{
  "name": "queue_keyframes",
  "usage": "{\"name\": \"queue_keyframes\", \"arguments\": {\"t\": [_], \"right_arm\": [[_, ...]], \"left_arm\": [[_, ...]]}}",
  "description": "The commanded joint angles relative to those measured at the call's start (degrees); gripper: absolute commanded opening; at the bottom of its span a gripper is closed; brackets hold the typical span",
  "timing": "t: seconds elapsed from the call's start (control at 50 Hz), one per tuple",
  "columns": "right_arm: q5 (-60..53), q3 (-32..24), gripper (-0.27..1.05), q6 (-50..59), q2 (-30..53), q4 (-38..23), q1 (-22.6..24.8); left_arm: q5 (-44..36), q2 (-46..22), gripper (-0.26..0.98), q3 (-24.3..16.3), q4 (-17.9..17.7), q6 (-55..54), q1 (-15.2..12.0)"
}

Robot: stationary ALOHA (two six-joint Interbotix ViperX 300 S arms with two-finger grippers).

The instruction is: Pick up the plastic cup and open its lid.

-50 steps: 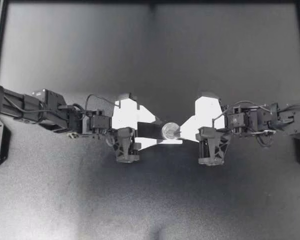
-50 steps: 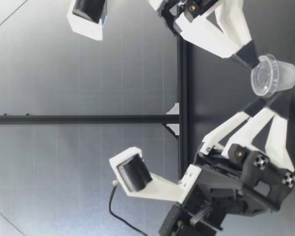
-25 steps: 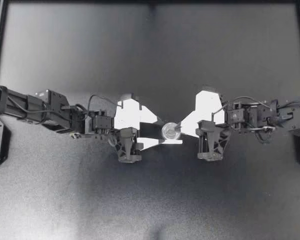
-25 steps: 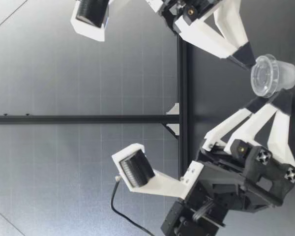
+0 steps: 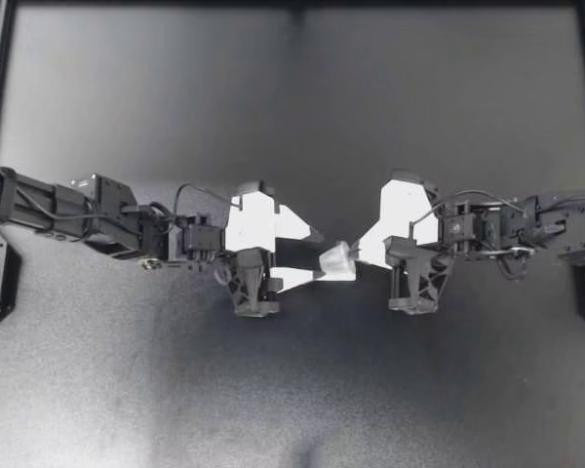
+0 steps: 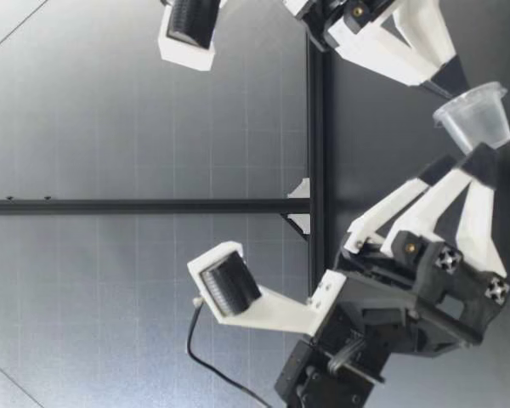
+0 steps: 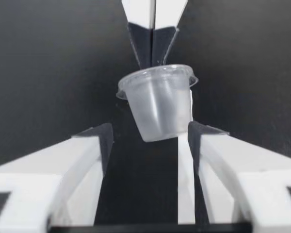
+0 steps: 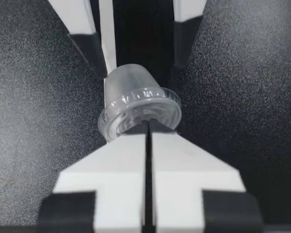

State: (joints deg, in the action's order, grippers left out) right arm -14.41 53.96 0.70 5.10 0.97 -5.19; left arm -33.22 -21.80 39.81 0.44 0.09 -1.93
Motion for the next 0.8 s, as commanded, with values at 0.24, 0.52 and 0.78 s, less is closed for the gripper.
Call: {"name": "queue_keyframes", "arguments": {"t": [0.24,0.52,0.78], "right_arm": [[-0.2,-1.5,-0.19,0.5,-0.4,0.2,1.2],[-0.2,-2.4,-0.19,1.8,0.9,0.2,2.6],[-0.3,-2.8,-0.19,1.8,1.4,0.2,3.1]], "left_arm": [[2.7,0.5,0.51,-3.3,0.0,-0.2,-0.2],[4.0,-0.9,0.51,-5.0,-0.1,-0.3,-0.2],[4.0,-0.9,0.51,-5.4,0.0,-0.3,-0.2]]}}
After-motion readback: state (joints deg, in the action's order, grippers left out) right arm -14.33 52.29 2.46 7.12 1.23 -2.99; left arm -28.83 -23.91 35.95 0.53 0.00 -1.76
